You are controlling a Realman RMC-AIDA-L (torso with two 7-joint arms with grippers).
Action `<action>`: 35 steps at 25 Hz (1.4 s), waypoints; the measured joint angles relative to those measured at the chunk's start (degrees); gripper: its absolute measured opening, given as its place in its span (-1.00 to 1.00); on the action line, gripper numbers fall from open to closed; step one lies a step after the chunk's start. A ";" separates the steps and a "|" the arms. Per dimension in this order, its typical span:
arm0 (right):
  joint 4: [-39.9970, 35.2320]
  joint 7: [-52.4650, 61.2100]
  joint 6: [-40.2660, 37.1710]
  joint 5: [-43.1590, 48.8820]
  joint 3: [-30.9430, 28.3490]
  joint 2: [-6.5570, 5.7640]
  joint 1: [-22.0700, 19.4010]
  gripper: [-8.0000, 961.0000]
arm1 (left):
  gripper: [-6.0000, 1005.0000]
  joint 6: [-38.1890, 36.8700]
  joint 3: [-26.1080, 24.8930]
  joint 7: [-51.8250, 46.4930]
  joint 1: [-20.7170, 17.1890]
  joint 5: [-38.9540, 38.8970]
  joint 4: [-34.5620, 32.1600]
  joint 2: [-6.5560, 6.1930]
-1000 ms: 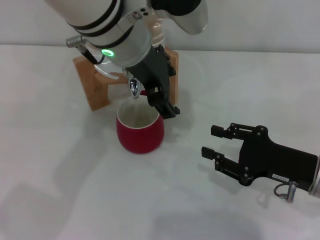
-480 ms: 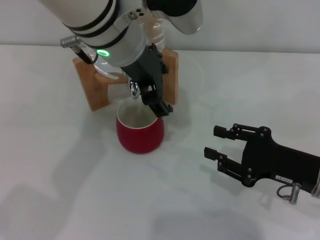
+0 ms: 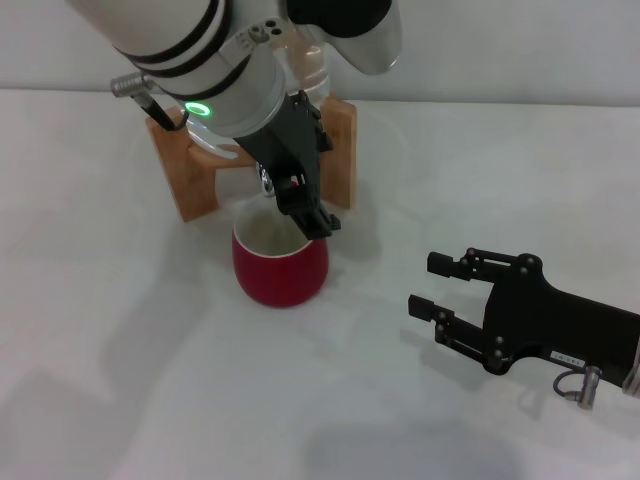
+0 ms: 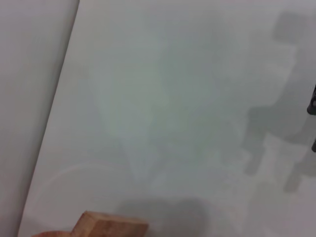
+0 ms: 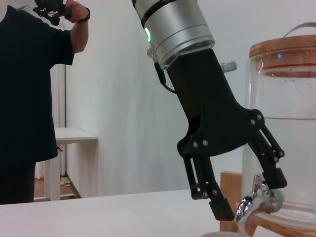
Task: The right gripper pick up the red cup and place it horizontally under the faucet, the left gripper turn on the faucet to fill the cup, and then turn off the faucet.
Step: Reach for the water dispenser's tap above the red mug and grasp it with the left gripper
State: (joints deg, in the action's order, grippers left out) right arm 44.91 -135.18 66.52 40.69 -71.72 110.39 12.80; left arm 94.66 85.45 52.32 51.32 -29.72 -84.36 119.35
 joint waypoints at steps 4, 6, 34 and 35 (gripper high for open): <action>0.00 0.00 0.17 0.00 0.00 -0.02 0.02 -0.02 | 0.77 0.04 0.42 -0.06 -0.09 0.04 -0.08 0.06; -0.02 0.00 0.49 0.00 0.00 -0.07 0.03 -0.02 | 0.77 -0.07 0.47 -0.11 -0.09 0.09 -0.37 0.08; -0.96 0.73 2.76 -0.07 -0.81 -0.08 -0.15 -0.02 | 0.77 4.40 5.12 -2.55 -16.05 2.15 -23.83 -0.04; -0.96 0.90 2.78 -0.07 -0.80 -0.06 -0.15 -0.02 | 0.77 4.41 5.14 -2.50 -16.56 2.40 -23.81 -0.05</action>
State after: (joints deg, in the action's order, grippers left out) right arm 43.95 -134.28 69.30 40.62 -72.52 110.32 12.65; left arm 99.07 90.59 49.81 34.76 -27.32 -108.17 119.31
